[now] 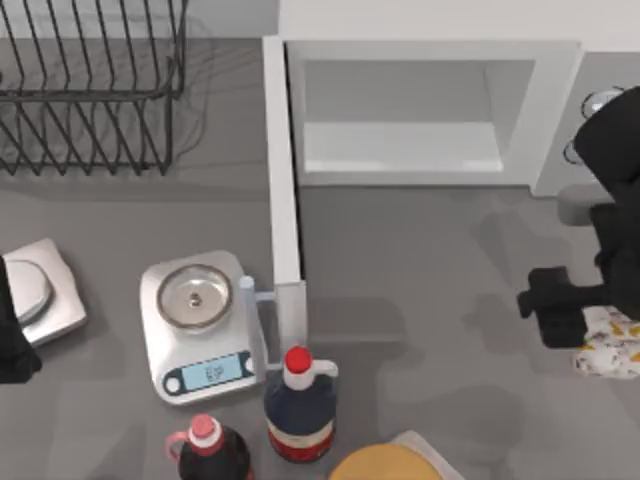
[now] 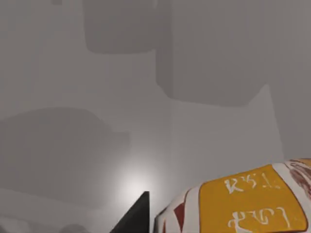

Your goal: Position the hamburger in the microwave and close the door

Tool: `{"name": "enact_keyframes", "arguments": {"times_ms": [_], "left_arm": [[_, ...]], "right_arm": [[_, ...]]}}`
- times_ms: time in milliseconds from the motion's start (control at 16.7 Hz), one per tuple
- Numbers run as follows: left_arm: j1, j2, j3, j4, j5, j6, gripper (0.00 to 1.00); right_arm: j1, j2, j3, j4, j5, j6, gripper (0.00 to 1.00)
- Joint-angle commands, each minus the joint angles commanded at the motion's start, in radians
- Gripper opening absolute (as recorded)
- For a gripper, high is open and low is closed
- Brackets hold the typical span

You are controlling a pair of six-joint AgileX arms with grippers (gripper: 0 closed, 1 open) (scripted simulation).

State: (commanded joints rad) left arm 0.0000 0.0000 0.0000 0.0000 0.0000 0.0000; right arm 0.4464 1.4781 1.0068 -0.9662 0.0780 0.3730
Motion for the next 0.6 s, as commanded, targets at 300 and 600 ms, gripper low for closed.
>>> {"name": "enact_keyframes", "arguments": {"times_ms": [300, 600], "left_arm": [[0.000, 0.000, 0.000, 0.000, 0.000, 0.000, 1.00], [0.000, 0.000, 0.000, 0.000, 0.000, 0.000, 1.00]], "right_arm": [[0.060, 0.238, 0.080, 0.378, 0.145, -0.017, 0.00], [0.126, 0.504, 0.149, 0.881, 0.317, -0.051, 0.00]]}}
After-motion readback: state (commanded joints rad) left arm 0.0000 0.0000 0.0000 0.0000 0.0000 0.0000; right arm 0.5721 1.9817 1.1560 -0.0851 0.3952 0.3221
